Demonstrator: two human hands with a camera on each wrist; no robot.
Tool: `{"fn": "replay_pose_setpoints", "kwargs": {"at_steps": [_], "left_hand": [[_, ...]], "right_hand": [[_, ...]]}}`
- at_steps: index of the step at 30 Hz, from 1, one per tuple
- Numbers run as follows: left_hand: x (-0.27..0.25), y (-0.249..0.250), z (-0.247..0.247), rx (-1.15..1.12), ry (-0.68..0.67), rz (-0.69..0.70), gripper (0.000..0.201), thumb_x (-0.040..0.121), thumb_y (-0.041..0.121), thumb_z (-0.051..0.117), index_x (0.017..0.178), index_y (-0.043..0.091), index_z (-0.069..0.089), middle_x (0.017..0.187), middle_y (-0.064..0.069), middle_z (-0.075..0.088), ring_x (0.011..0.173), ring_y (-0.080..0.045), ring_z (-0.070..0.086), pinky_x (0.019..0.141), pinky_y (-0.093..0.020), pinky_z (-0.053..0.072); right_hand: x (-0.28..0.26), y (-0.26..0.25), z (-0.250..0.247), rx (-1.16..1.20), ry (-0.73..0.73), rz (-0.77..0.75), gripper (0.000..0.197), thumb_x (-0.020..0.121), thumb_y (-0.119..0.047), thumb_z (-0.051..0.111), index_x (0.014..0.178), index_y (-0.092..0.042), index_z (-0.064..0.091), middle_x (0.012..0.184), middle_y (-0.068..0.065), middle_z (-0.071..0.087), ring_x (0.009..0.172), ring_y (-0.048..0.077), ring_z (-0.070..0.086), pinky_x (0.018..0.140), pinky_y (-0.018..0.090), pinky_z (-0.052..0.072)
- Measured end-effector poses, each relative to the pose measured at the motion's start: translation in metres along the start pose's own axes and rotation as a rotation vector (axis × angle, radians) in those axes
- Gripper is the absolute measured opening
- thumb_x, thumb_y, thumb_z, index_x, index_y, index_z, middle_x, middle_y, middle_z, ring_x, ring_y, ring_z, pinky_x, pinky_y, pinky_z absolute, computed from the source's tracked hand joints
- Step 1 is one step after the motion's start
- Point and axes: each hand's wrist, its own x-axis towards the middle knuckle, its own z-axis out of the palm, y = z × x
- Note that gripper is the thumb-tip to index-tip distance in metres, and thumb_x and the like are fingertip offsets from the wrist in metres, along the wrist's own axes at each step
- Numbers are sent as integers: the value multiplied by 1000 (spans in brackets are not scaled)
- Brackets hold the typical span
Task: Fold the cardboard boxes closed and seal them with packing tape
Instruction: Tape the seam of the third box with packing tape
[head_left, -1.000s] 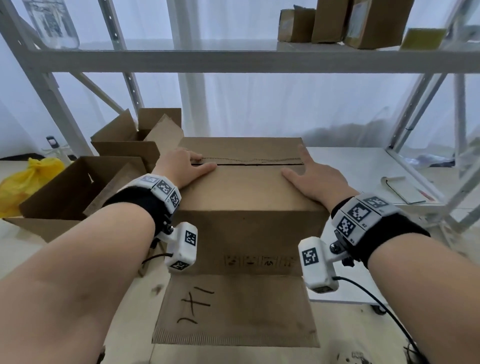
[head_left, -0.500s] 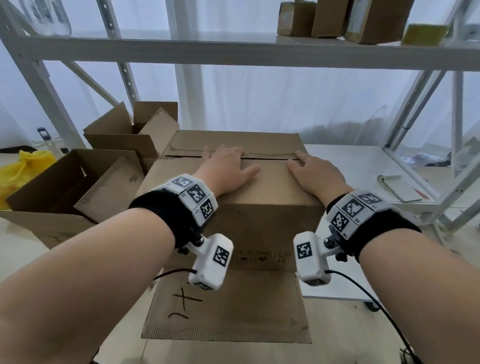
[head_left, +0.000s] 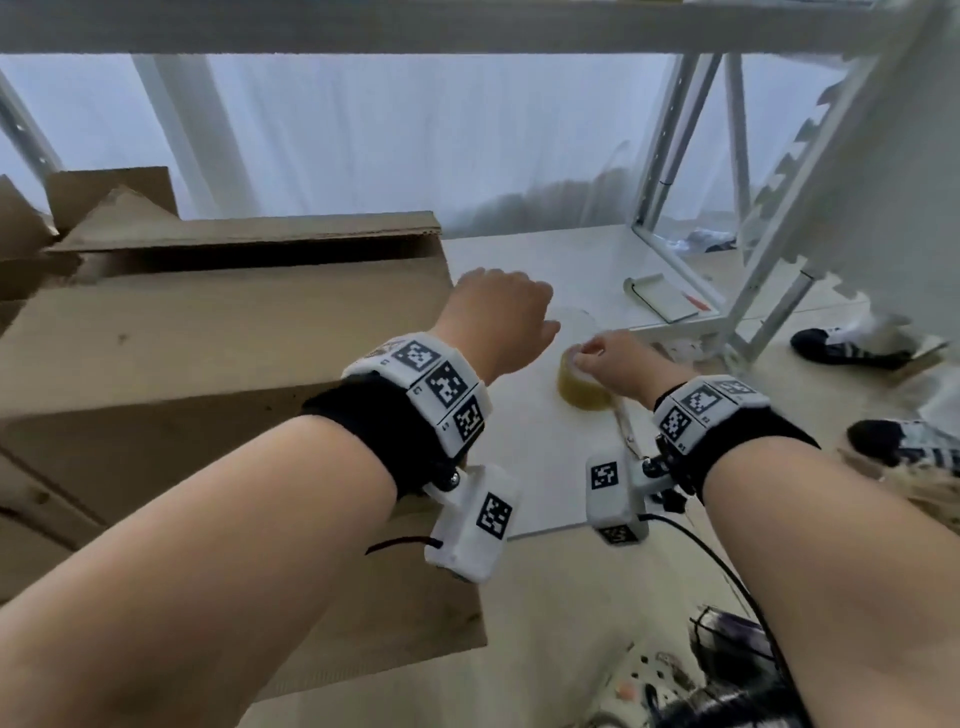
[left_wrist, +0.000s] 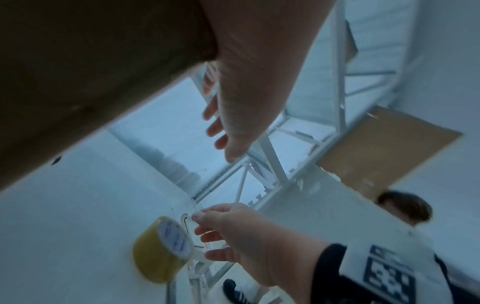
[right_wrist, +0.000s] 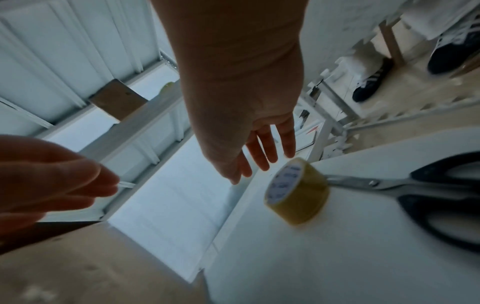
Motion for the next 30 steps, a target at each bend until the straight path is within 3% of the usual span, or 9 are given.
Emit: {"fn": "replay_pose_setpoints", "kwargs": {"at_steps": [3,5,10,12,14,16,20,24,30], "left_hand": [[9,6,8,102,-35,54,39,97,41,40,118,15,58,114,-8,62,103,-28,58,78,-34,38],[17,-1,6,39,-67,-6,40,97,42,39,118,14,58,114,-8,62,105,-28,57,82,-35,40],[28,-10,4,-158,-85,-105,37,96,37,42,114,12,62,113,-6,63,104,-24,55,84,-34,45],[28,-8,8,-174,-88,-104,36,97,37,42,114,13,62,114,-4,62,103,-22,55,79,-31,43],[29,-8,10,-182,-76,-106,35,97,37,42,115,15,61,115,-2,62,104,-21,55,76,-29,40],[29,-8,9,-211,-56,-116,34,97,36,42,116,15,61,116,-1,62,105,-20,55,79,-30,42],[25,-10,2,-328,52,-140,28,97,31,43,114,18,62,113,1,64,99,-16,57,81,-26,43],[15,-10,-8,-430,255,-128,25,95,21,45,111,17,64,109,1,64,84,-12,52,75,-23,38],[-7,-31,-15,-319,482,-37,27,90,21,48,109,14,65,116,-3,64,112,-25,52,98,-38,37]], "right_hand": [[7,27,3,-134,-9,12,39,96,-30,51,122,-3,60,123,14,60,114,29,55,93,29,39],[21,42,12,-201,-9,13,46,93,-34,53,130,-7,54,133,11,55,124,30,49,105,35,36],[54,45,41,-533,-171,-3,54,94,-35,50,145,-23,38,147,1,43,139,25,33,116,53,2],[60,38,45,-634,-154,-15,47,94,-26,46,141,-26,42,142,-1,46,136,24,36,116,50,7],[64,30,45,-639,7,-83,34,93,-16,41,124,-22,54,125,1,58,121,22,49,113,46,17],[64,21,45,-526,148,-145,26,93,-13,44,114,-19,57,112,3,64,112,23,55,107,42,21],[61,-9,41,-111,242,-269,26,94,-21,53,119,-12,57,110,7,65,107,28,58,96,37,36],[45,-49,23,398,280,-331,23,94,-18,53,111,-2,57,98,7,60,86,20,55,64,17,38],[14,-96,0,789,309,-406,24,91,-18,56,108,-1,59,96,13,67,83,24,64,72,34,52]]}}
